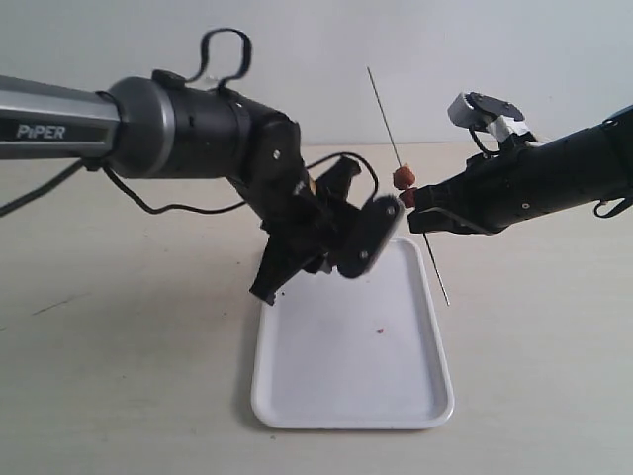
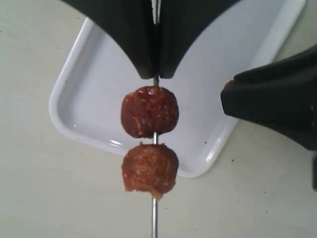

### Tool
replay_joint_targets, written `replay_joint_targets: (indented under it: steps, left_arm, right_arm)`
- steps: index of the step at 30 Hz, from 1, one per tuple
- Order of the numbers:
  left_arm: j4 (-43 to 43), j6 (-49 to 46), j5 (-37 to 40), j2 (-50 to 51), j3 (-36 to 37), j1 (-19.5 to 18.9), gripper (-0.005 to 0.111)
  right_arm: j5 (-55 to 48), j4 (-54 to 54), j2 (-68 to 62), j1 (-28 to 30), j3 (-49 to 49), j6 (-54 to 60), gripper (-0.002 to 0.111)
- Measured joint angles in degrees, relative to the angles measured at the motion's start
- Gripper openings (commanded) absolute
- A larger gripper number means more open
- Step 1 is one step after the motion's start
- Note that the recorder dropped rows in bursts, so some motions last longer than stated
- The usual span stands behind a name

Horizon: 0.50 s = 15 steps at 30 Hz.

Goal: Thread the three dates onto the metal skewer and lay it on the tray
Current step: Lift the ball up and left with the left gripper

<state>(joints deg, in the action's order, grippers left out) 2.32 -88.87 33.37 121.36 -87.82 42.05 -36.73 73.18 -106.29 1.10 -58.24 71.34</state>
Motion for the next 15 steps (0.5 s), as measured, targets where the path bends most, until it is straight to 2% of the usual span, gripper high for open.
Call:
replay_joint_targets:
  steps: [3, 8, 15]
  left_arm:
    - [11.93, 0.34, -3.22, -1.57, 0.0, -3.49, 0.028]
    - [36.67, 2.34, -7.68, -3.25, 0.0, -9.52, 0.028]
    - [71.06, 5.58, -8.44, -4.54, 0.0, -15.26, 0.028]
  right_arm:
    - [0.0, 0.1, 0.0, 0.0, 0.0, 0.0, 0.0]
    - [0.0, 0.1, 0.0, 0.0, 0.0, 0.0, 0.0]
    - [-0.83, 0.22, 0.0, 0.0, 0.0, 0.0, 0.0]
